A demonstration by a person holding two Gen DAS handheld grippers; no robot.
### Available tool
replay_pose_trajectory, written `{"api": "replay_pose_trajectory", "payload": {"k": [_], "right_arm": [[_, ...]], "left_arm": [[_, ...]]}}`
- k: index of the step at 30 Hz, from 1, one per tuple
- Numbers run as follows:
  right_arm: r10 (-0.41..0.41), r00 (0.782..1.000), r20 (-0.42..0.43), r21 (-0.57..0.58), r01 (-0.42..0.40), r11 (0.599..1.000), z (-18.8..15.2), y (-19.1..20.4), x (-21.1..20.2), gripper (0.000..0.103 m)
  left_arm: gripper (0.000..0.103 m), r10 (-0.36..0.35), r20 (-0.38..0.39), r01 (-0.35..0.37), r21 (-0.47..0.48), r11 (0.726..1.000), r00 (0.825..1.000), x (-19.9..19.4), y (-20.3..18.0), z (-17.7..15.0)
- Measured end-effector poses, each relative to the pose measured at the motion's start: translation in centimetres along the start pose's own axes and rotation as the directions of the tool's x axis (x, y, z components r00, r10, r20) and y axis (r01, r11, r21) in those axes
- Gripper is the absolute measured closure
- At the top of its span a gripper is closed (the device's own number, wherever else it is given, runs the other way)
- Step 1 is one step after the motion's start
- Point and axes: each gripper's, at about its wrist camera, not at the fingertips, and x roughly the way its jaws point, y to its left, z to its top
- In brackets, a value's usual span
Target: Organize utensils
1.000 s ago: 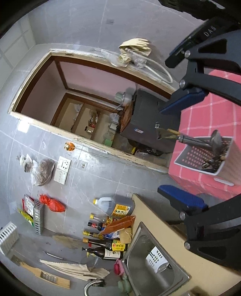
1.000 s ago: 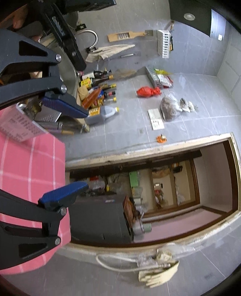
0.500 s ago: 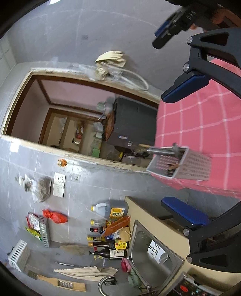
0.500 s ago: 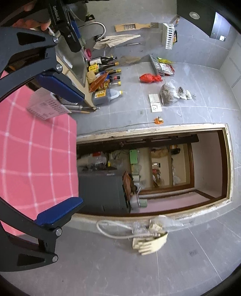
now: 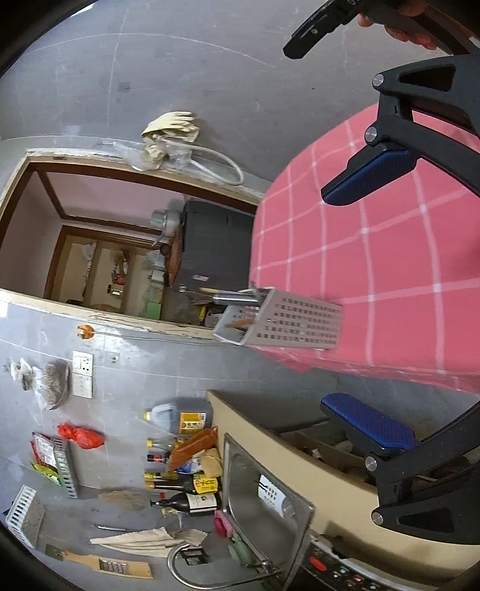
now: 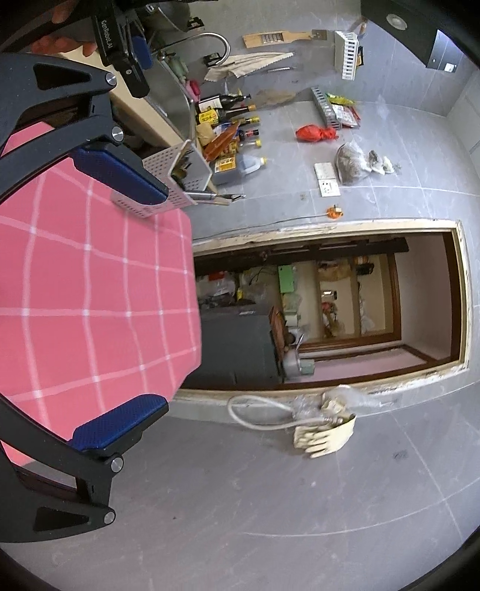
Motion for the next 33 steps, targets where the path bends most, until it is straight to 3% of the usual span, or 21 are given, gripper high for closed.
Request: {"api": "replay_pose_trajectory", "payload": {"k": [14,33], "right_arm": [[-0.015,0.998,-0.061,-0.007,0.015,1.000,-4.4,0.9,-0.1,0.002],[-0.019,0.997,-0.072,-0.003,0.018,1.000,-4.7,1.0,0.4,0.002]], "left_arm": [[0.001,-0.007,-0.012,0.007,0.015,1.000,1.000,0.1,0.1,-2.9],[0.001,-0.023,-0.010,0.023,0.039,0.999,1.000,0.3,-0.3,-3.0]]}}
